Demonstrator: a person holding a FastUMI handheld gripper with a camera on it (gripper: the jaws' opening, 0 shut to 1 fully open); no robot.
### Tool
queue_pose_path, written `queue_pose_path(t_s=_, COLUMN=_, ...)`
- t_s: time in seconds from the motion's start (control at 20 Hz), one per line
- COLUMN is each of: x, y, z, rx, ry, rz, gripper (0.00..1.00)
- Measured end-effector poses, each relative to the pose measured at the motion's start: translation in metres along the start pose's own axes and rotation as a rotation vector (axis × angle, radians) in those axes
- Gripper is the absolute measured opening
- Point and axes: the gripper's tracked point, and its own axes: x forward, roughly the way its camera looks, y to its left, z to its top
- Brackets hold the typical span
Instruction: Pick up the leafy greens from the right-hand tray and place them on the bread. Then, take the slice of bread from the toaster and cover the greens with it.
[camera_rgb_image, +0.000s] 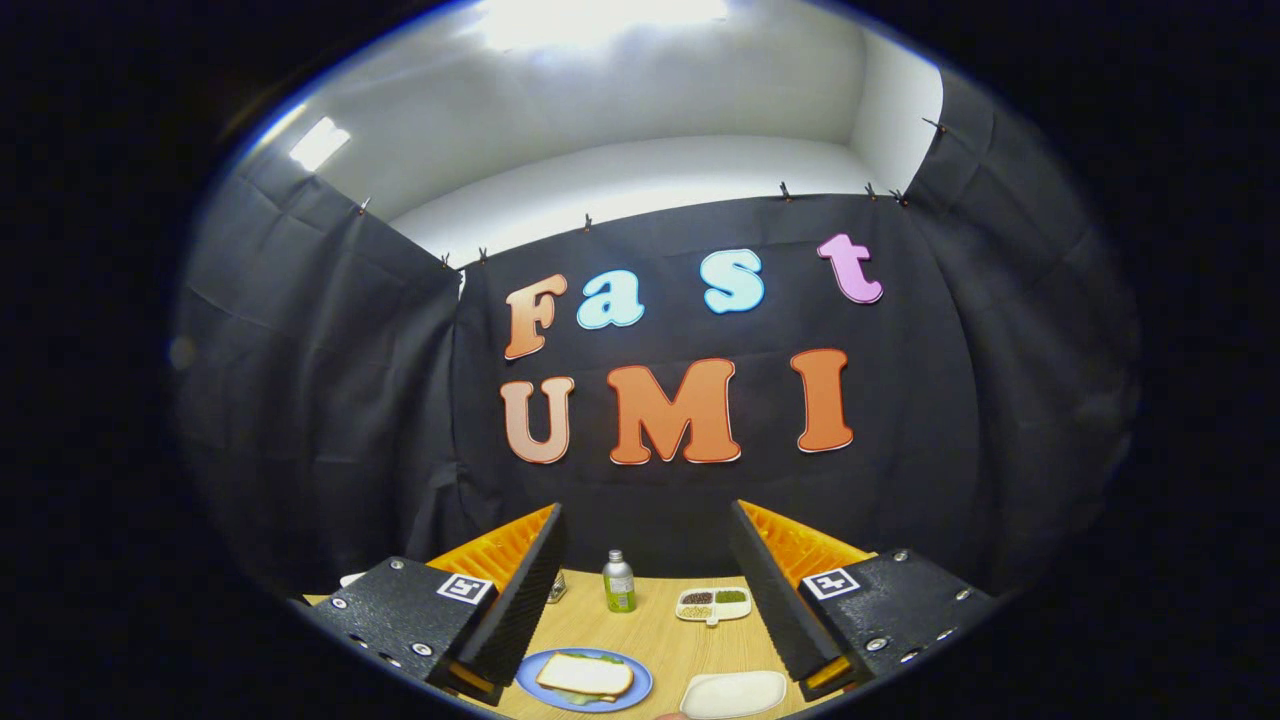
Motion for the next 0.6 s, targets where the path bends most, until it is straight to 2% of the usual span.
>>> queue_pose_path(t_s=0.35, x=-0.0036, y=-0.0002, z=0.0035, rx=-0.023, ry=-0.06, rz=-0.004, gripper=0.97)
queue_pose_path(t_s=0.6, x=-0.0022, y=-0.0006, z=-0.0032, rx=-0.02, ry=-0.051, rz=-0.01, gripper=0.97)
